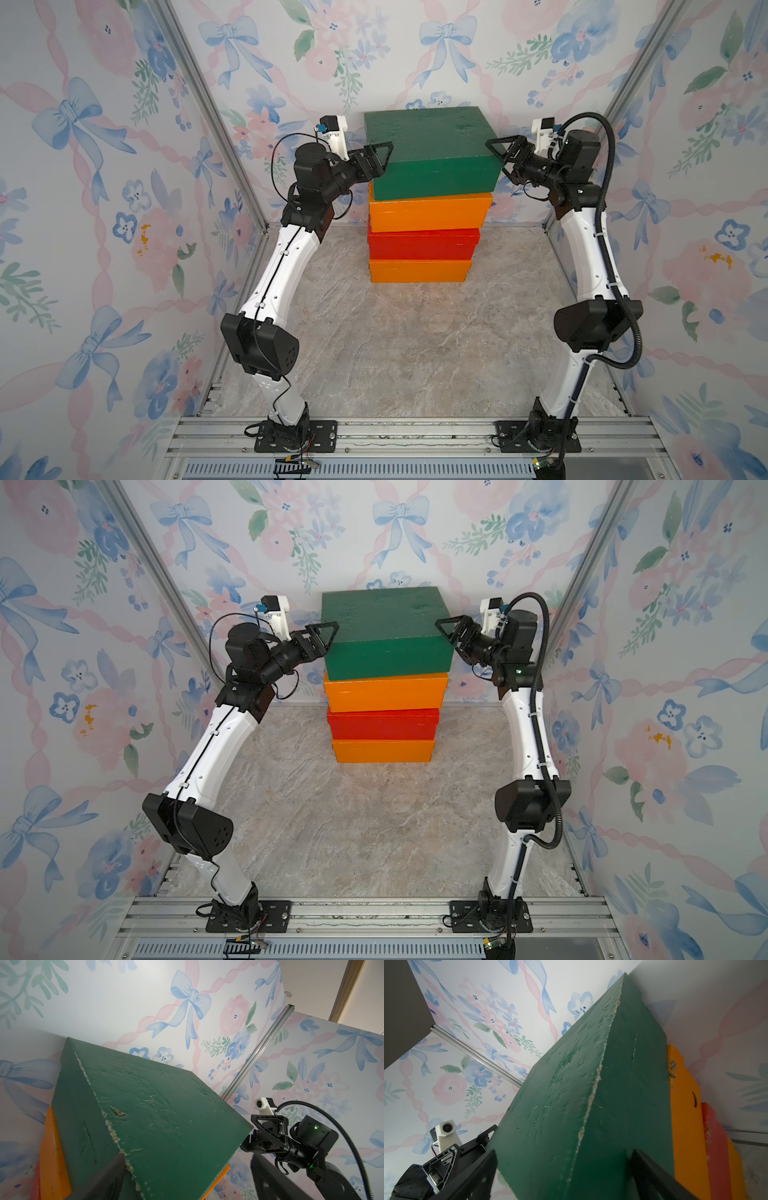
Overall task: Stack the shoeboxes
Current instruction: Place the shoebox at the shoebox.
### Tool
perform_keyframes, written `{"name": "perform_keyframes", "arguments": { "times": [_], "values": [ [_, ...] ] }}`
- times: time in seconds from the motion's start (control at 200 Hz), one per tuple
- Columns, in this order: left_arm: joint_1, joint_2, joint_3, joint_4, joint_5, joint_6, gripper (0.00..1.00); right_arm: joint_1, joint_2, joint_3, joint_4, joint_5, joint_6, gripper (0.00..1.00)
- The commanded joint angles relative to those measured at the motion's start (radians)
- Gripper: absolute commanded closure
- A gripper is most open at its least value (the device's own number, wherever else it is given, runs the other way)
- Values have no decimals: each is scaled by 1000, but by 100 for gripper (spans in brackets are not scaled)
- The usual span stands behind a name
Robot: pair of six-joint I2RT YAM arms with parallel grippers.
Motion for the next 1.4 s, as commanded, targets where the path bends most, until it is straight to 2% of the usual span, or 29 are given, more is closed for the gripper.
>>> {"name": "perform_keyframes", "arguments": {
  "times": [0.0, 0.335, 0.775, 1.395],
  "values": [
    [-18, -26, -6, 14, 11, 22, 4, 11, -51, -31, 24, -18, -15, 0],
    [-38, -19, -13, 14, -7, 31, 4, 33, -91, -100, 45, -17, -24, 0],
    [-2, -29, -38, 14, -15, 28, 4, 56, -128, -163, 58, -15, -37, 0],
    [14, -45, -71, 13, -1, 21, 3, 44, -120, -164, 60, -4, -28, 0]
  ]
}}
